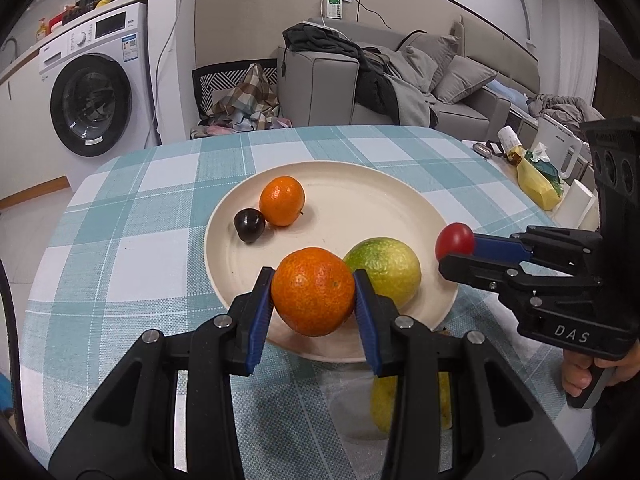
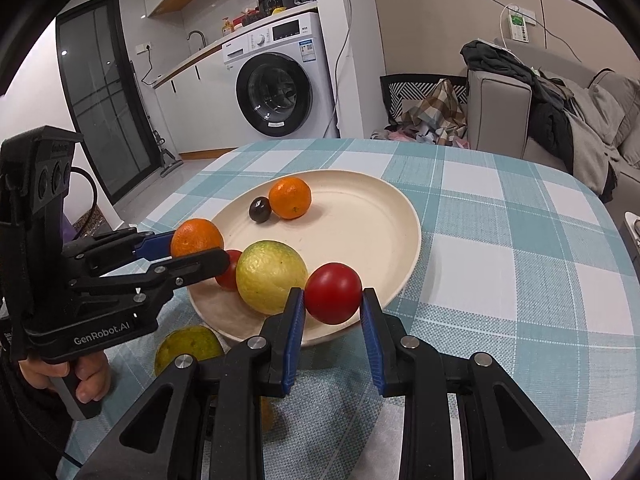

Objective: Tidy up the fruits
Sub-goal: 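Carry the mandarin orange and the tomato in both grippers over the plate, then lower both fruits onto the plate and open both grippers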

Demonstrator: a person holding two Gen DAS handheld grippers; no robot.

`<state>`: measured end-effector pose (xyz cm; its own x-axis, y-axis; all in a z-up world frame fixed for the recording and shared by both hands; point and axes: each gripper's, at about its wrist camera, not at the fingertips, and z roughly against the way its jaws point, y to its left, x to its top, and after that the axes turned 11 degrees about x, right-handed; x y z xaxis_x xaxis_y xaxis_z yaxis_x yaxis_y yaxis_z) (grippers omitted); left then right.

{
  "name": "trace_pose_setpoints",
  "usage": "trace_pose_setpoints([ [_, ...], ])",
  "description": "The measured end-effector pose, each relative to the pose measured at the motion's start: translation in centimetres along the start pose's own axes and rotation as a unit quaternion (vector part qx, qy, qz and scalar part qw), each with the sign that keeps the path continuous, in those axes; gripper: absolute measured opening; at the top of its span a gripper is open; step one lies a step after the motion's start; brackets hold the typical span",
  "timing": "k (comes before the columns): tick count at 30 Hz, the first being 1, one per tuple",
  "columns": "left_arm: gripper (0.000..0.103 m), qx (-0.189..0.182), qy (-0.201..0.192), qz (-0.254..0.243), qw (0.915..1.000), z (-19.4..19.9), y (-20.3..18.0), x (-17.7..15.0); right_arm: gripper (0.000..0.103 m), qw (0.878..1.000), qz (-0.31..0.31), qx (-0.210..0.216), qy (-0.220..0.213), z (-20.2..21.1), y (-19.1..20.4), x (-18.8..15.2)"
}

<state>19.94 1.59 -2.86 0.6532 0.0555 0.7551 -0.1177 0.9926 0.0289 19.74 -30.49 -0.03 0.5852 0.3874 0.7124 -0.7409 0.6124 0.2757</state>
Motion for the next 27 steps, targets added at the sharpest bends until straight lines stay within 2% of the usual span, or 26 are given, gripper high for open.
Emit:
trace_pose_setpoints([
  [22,0.036,0.003,-0.005,-0.032,0.9995,-1.7,-2.1,1.3,0.029,1.0,-0.003,-0.005,-0.004,-0.5,-0.3,0.3],
  [27,0.036,0.002,-0.006,-0.032,0.9995,-1.7,-2.2,1.4,0.036,1.0,-0.009,-0.009,-0.005,-0.4,-0.5,0.3],
])
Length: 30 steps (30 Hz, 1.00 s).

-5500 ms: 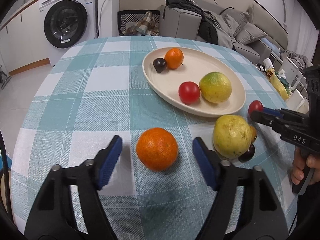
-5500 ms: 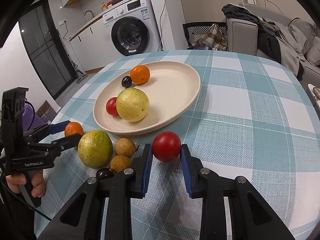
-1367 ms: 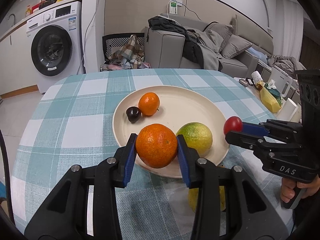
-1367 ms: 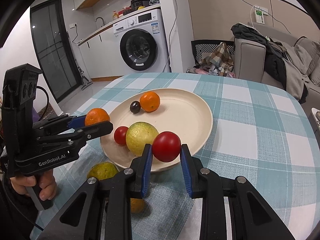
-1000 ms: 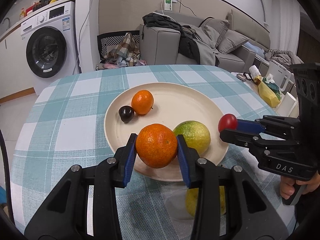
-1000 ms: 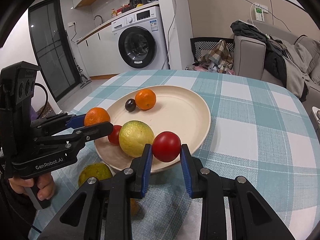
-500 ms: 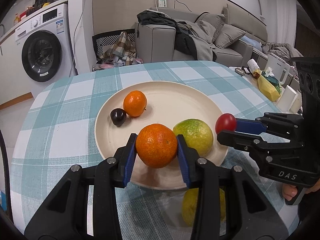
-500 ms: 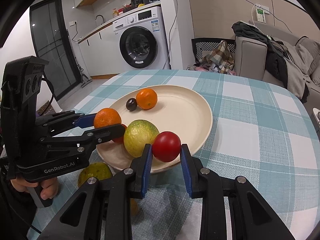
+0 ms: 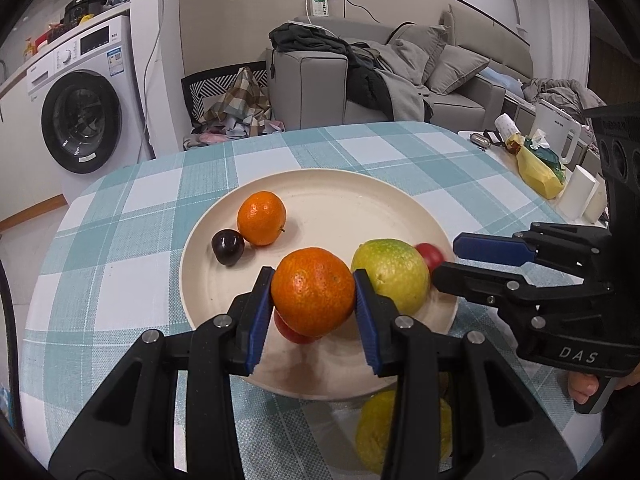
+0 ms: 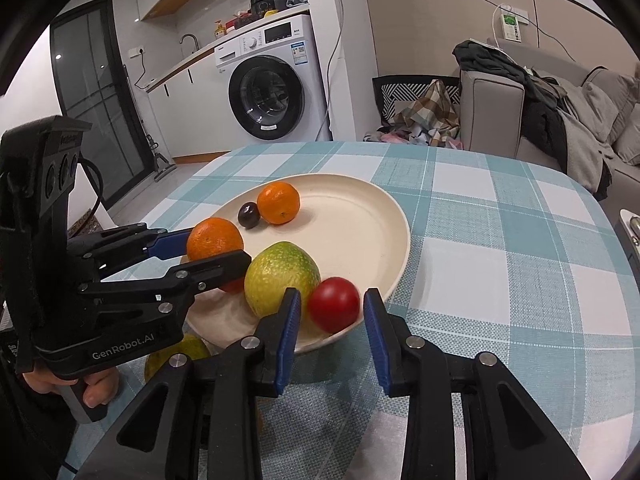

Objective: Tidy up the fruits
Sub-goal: 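Lower both fruits onto the plate and open both grippers, then withdraw both open grippers toward the remaining guava and brown fruits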

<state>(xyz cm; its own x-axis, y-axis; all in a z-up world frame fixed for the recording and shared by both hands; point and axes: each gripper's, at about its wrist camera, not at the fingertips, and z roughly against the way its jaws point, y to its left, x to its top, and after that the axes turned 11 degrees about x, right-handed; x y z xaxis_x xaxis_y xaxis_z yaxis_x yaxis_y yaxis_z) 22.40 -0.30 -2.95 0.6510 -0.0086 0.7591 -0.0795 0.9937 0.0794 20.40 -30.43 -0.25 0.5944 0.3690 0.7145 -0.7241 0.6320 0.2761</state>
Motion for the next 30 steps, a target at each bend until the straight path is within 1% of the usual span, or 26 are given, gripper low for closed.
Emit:
trace_pose_setpoints([
  [2,0.036,-0.002,0.0,0.002,1.0,0.0,0.0,0.1,0.041,1.0,-0.002,0.0,-0.005,0.2,-0.1,0.0],
  [6,0.036,-0.003,-0.001,0.005,1.0,-0.1,0.1,0.1,0.045,1.0,-0.002,0.0,-0.007,0.5,-0.1,-0.1],
  [7,0.036,-0.003,-0.001,0.006,1.0,-0.1,0.1,0.1,0.047,1.0,-0.002,0.0,-0.008,0.6,-0.1,-0.1],
  [11,0.036,-0.004,-0.012,0.017,0.9998,0.5,0.8,0.0,0.051,1.0,-0.003,-0.001,-0.009,0.7,-0.2,-0.2],
  [12,0.037,-0.006,-0.014,0.021,0.9997,0.7,1.0,-0.1,0.052,1.0,-0.004,-0.003,-0.009,0.7,-0.2,-0.2],
  [13,0.039,-0.008,-0.015,0.024,0.9996,0.9,1.1,-0.1,0.055,1.0,-0.005,-0.003,-0.009,0.8,-0.3,-0.3],
  [14,0.041,-0.008,-0.018,0.028,0.9994,1.1,1.4,-0.1,0.061,1.0,-0.007,-0.003,-0.01,0.9,-0.4,-0.3],
  [15,0.051,-0.005,-0.02,0.03,0.9993,1.3,1.5,-0.1,0.063,1.0,-0.008,-0.002,-0.012,1.0,-0.4,-0.4],
  [16,0.063,-0.002,-0.023,0.032,0.9992,1.6,1.7,-0.2,0.067,1.0,-0.009,-0.003,-0.015,1.2,-0.4,-0.4],
  [17,0.068,0.002,-0.031,0.035,0.9989,2.0,1.9,-0.2,0.069,1.0,-0.009,-0.005,-0.017,1.3,-0.5,-0.4],
  [18,0.077,0.007,-0.038,0.037,0.9986,2.4,2.1,-0.3,0.07,1.0,-0.01,-0.006,-0.017,1.4,-0.6,-0.5],
  [19,0.083,0.009,-0.043,0.039,0.9982,2.9,2.3,-0.3,0.071,1.0,-0.011,-0.006,-0.017,1.5,-0.6,-0.6],
  [21,0.084,0.01,-0.051,0.043,0.9977,3.7,2.7,-0.4,0.075,1.0,-0.013,-0.007,-0.018,1.6,-0.6,-0.7],
  [23,0.085,0.012,-0.05,0.046,0.9976,4.3,3.1,-0.5,0.082,1.0,-0.014,-0.009,-0.021,1.8,-0.6,-0.8],
  [24,0.087,0.013,-0.05,0.047,0.9976,4.5,3.1,-0.6,0.083,1.0,-0.013,-0.009,-0.022,1.9,-0.6,-0.9],
  [26,0.09,0.016,-0.051,0.05,0.9973,5.0,3.5,-0.9,0.087,1.0,-0.012,-0.01,-0.023,1.9,-0.5,-0.9],
  [28,0.101,0.019,-0.053,0.055,0.9969,5.6,3.7,-1.2,0.089,1.0,-0.013,-0.01,-0.022,2.0,-0.4,-1.0],
  [30,0.102,0.019,-0.062,0.058,0.9962,6.2,3.8,-1.6,0.093,1.0,-0.013,-0.012,-0.023,2.0,-0.4,-1.1],
])
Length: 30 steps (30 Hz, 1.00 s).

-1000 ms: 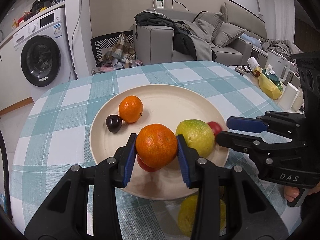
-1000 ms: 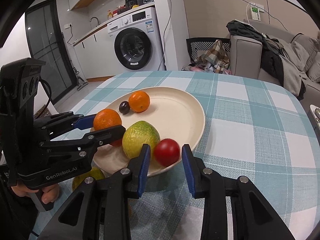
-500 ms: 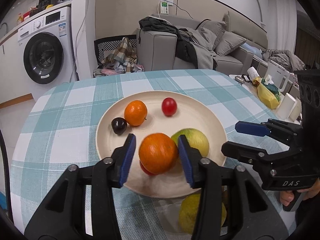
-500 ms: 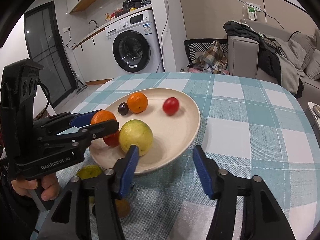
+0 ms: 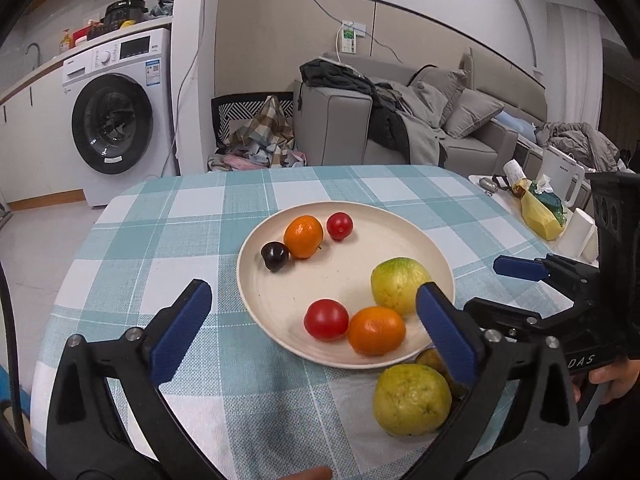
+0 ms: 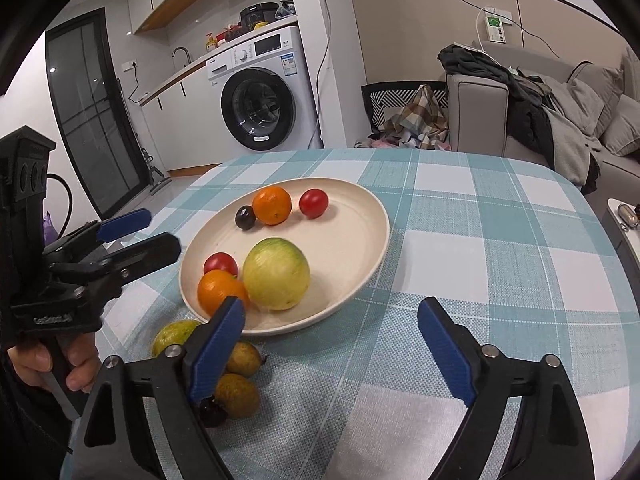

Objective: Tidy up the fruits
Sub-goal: 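Withdraw both open grippers toward the remaining guava and brown fruits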

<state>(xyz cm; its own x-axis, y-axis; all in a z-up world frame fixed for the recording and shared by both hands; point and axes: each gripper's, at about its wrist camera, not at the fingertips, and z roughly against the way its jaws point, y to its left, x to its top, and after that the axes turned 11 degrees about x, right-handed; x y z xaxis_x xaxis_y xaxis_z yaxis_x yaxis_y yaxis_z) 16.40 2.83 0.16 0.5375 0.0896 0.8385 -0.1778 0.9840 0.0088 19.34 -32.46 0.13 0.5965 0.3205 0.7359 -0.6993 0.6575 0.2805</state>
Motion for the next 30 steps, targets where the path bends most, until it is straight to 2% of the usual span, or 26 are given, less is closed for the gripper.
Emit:
trace_pose_setpoints([
  [2,0.102,0.002,-0.001,-0.003,1.0,0.6,0.0,-0.3,0.102,1.0,0.001,-0.006,-0.005,0.2,0.1,-0.1],
  [4,0.102,0.0,-0.001,-0.008,1.0,1.2,-0.2,-0.6,0.103,1.0,0.003,-0.01,-0.007,0.4,0.1,-0.2],
  [13,0.102,-0.005,0.01,-0.031,0.9995,3.2,-1.2,-2.3,0.103,1.0,0.013,-0.007,0.004,1.0,0.4,-0.8],
  [18,0.102,-0.02,0.031,-0.03,0.9988,3.2,-1.1,-3.2,0.103,0.999,0.033,0.0,0.014,1.3,1.2,-1.2],
  [23,0.102,-0.019,0.038,-0.044,0.9981,3.3,-1.5,-3.9,0.103,0.999,0.042,0.009,0.03,1.1,1.7,-1.5],
  [30,0.102,-0.031,0.059,-0.036,0.9972,2.6,-1.3,-4.6,0.103,0.997,0.056,0.02,0.052,0.8,2.1,-2.1],
])
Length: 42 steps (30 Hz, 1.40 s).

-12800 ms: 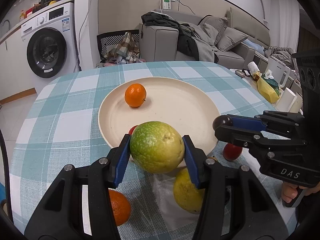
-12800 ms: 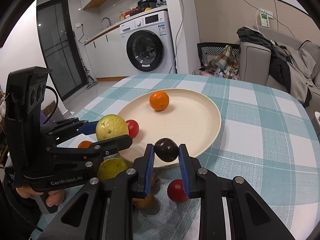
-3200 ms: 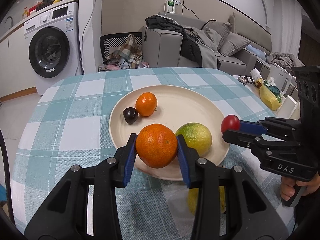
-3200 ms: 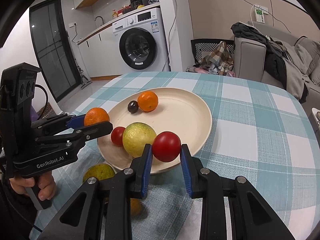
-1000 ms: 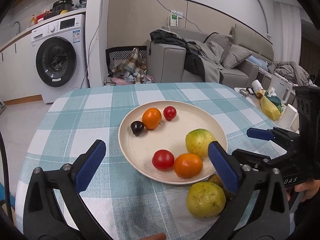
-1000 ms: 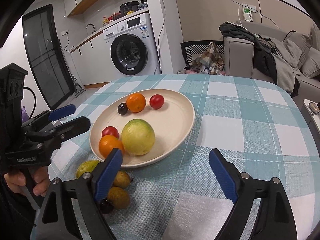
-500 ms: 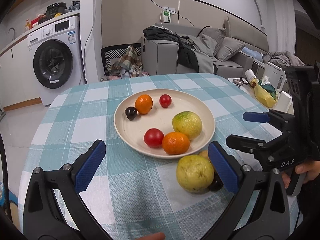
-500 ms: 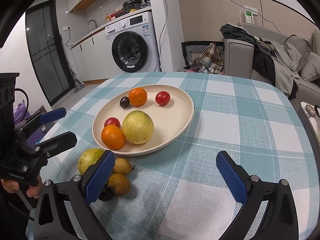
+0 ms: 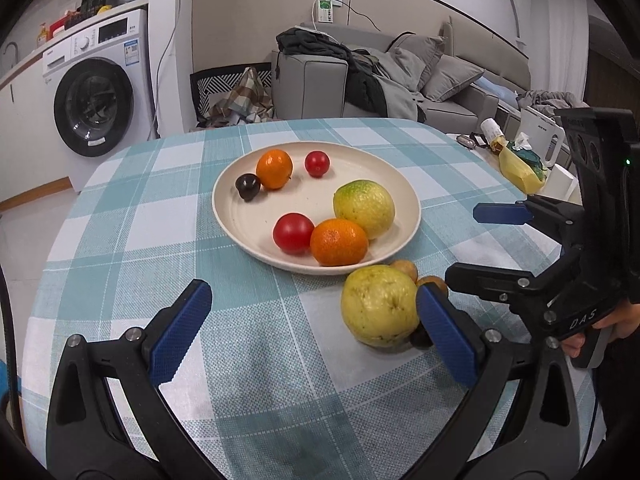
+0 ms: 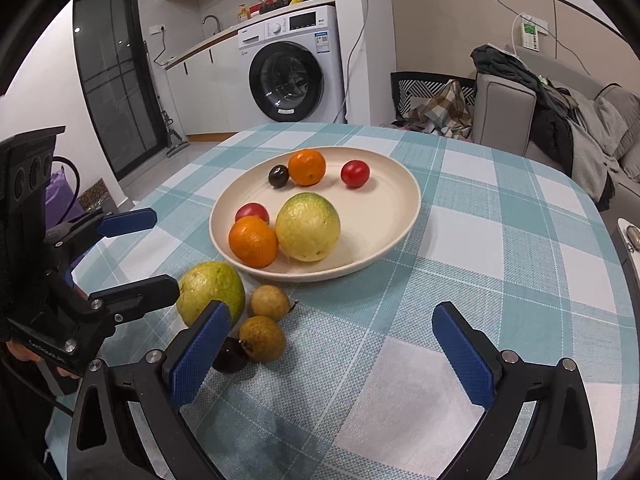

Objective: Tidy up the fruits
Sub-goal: 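Withdraw both open grippers toward the remaining guava and brown fruits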

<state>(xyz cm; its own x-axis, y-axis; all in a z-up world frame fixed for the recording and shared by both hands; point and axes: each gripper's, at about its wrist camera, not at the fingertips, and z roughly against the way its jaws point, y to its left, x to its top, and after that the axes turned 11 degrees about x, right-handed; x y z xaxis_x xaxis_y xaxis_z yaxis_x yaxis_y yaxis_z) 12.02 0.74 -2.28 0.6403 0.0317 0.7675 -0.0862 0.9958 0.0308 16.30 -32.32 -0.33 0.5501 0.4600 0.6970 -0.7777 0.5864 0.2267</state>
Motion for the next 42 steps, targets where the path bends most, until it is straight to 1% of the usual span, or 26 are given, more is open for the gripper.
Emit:
trace_pose_setpoints([
  [5,0.102,0.0,0.003,0.003,1.0,-0.3,0.1,-0.1,0.103,1.0,0.001,0.014,0.002,0.0,0.2,-0.1],
  [9,0.102,-0.005,0.008,0.004,0.9999,-0.5,0.2,-0.2,0.102,0.999,-0.007,0.031,0.012,-0.2,0.0,-0.3],
  [10,0.102,-0.005,0.008,0.005,0.9999,-0.5,0.2,-0.1,0.1,0.999,-0.008,0.035,0.015,-0.3,0.0,-0.3],
  [12,0.102,-0.005,0.009,0.005,0.9999,-0.5,0.2,-0.1,0.093,0.999,-0.01,0.043,0.021,-0.5,0.1,-0.4],
  [14,0.102,-0.005,0.011,0.006,0.9999,-0.7,0.2,-0.1,0.081,0.998,-0.015,0.056,0.028,-0.9,0.0,-0.4],
  [16,0.102,-0.006,0.011,0.006,0.9999,-0.7,0.2,0.0,0.08,0.998,-0.016,0.059,0.032,-1.1,0.0,-0.5],
  [19,0.102,-0.006,0.011,0.006,0.9999,-0.8,0.2,0.0,0.074,0.997,-0.015,0.067,0.035,-1.2,0.1,-0.5],
  [21,0.102,-0.005,0.011,0.006,0.9999,-0.8,0.2,0.0,0.073,0.997,-0.014,0.065,0.037,-1.2,0.2,-0.6],
  [23,0.102,-0.006,0.011,0.006,0.9999,-0.8,0.2,0.0,0.066,0.997,-0.014,0.066,0.041,-1.4,0.2,-0.7],
  [33,0.102,-0.006,0.012,0.006,0.9999,-0.8,0.3,0.0,0.059,0.996,-0.011,0.077,0.046,-1.5,0.4,-0.9],
  [36,0.102,-0.006,0.012,0.006,0.9999,-0.9,0.3,0.0,0.054,0.996,-0.009,0.082,0.046,-1.4,0.5,-0.9],
  [38,0.102,-0.006,0.013,0.006,0.9999,-0.9,0.4,0.0,0.048,0.995,-0.009,0.089,0.047,-1.5,0.6,-0.9],
  [39,0.102,-0.006,0.012,0.006,0.9999,-0.8,0.3,0.0,0.047,0.995,-0.01,0.092,0.047,-1.5,0.6,-0.9],
  [42,0.102,-0.006,0.012,0.005,0.9999,-0.9,0.3,0.0,0.039,0.993,-0.014,0.106,0.047,-1.4,0.7,-1.0],
])
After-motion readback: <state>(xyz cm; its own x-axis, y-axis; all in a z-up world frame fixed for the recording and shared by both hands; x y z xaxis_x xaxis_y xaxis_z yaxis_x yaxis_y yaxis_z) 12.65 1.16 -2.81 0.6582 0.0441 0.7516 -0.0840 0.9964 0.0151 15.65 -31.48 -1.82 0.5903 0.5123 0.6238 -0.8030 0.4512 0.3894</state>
